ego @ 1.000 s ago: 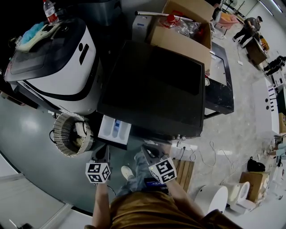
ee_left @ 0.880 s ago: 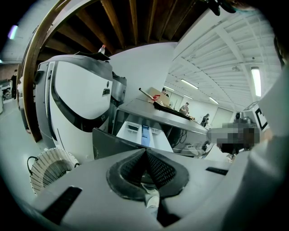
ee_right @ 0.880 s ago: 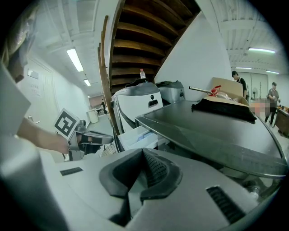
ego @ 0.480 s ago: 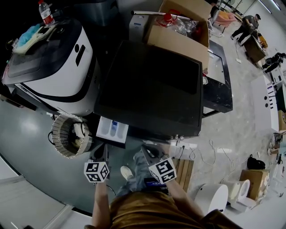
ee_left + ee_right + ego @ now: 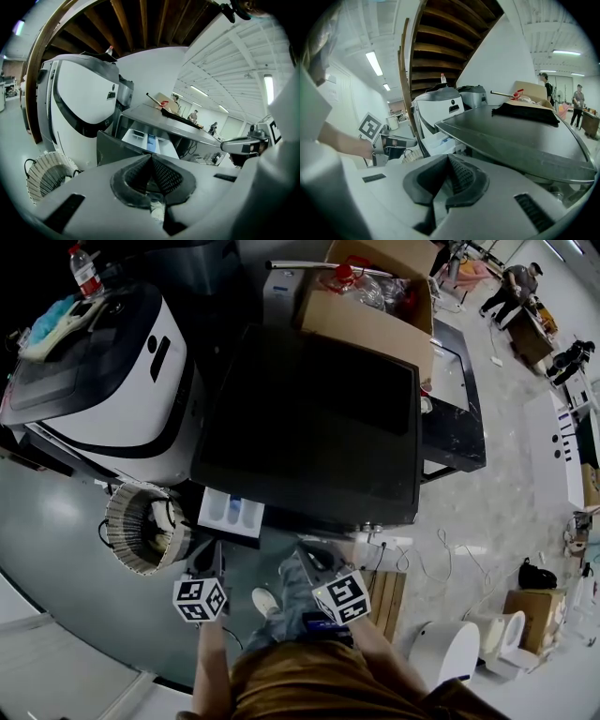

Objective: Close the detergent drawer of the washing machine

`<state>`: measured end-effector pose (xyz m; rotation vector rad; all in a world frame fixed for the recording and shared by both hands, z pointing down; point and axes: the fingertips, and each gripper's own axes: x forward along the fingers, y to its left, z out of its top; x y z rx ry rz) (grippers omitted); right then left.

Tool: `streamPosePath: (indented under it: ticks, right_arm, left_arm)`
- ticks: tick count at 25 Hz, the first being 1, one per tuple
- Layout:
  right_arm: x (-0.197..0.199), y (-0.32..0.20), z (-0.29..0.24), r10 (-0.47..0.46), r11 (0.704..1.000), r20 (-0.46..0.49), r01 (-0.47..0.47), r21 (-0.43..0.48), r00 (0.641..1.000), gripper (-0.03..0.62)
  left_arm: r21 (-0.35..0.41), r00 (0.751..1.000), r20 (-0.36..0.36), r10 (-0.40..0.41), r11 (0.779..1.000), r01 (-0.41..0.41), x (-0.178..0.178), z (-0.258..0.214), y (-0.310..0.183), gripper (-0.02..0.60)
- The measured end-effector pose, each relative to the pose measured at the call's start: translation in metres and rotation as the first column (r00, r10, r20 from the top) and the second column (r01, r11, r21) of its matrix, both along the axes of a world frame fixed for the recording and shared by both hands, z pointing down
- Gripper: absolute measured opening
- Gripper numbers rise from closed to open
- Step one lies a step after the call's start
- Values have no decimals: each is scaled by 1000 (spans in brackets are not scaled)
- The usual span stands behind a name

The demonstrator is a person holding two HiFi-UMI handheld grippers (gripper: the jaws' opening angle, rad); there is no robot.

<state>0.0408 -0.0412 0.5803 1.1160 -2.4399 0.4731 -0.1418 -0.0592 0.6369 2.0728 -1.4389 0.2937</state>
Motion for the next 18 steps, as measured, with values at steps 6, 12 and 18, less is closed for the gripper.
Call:
streamPosePath:
  ticks: [6,12,18]
  right_arm:
    - [3,-3,2,6,1000,-6,-6,-5,1000,12]
    - [8,-9,4,11,1000,-7,-12,-11,1000,12]
    - [8,-12,9,14,1000,-13,-14,-24,1000,12]
  left_arm:
    - [3,1000,1,1,1000,-1,1,0,-8,25]
    - [8,1000,-4,-4,1000,4,4,-1,-14,25]
    - [14,1000,-6,2,1000,-2,4,0,-23,25]
